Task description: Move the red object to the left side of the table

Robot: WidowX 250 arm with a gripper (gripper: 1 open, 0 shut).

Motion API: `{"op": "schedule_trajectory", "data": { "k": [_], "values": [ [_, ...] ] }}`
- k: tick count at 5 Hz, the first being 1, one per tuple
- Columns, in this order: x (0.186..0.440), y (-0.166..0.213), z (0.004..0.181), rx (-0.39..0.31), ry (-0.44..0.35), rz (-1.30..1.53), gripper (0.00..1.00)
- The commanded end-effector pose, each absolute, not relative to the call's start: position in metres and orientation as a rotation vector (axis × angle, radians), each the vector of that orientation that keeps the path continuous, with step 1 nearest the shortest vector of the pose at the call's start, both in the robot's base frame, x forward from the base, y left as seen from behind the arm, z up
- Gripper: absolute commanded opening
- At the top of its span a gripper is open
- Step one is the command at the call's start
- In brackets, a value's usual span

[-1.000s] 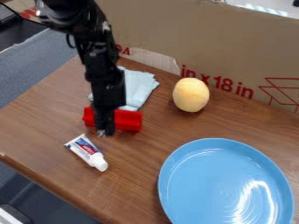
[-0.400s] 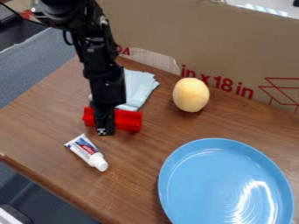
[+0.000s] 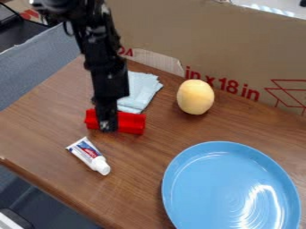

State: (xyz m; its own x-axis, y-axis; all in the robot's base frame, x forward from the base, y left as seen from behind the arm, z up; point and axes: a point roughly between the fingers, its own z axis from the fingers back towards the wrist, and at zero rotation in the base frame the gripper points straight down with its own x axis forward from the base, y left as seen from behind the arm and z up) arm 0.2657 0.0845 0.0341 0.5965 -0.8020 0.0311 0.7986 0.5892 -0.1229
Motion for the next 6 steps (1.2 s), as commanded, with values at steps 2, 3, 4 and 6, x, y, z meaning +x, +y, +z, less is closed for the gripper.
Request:
{"op": "schedule_trajectory", "data": {
  "k": [2, 3, 4, 6],
  "values": [
    [0.279, 0.084, 0.069, -0.126, -0.012, -0.812, 0.0],
    [0.284, 0.085, 0.077, -0.143, -0.021, -0.799, 0.0],
    [0.301, 0.095, 0.085, -0.159, -0.017, -0.767, 0.0],
    [0.297, 0.095, 0.068, -0.144, 0.02, -0.792, 1.0]
  ]
}}
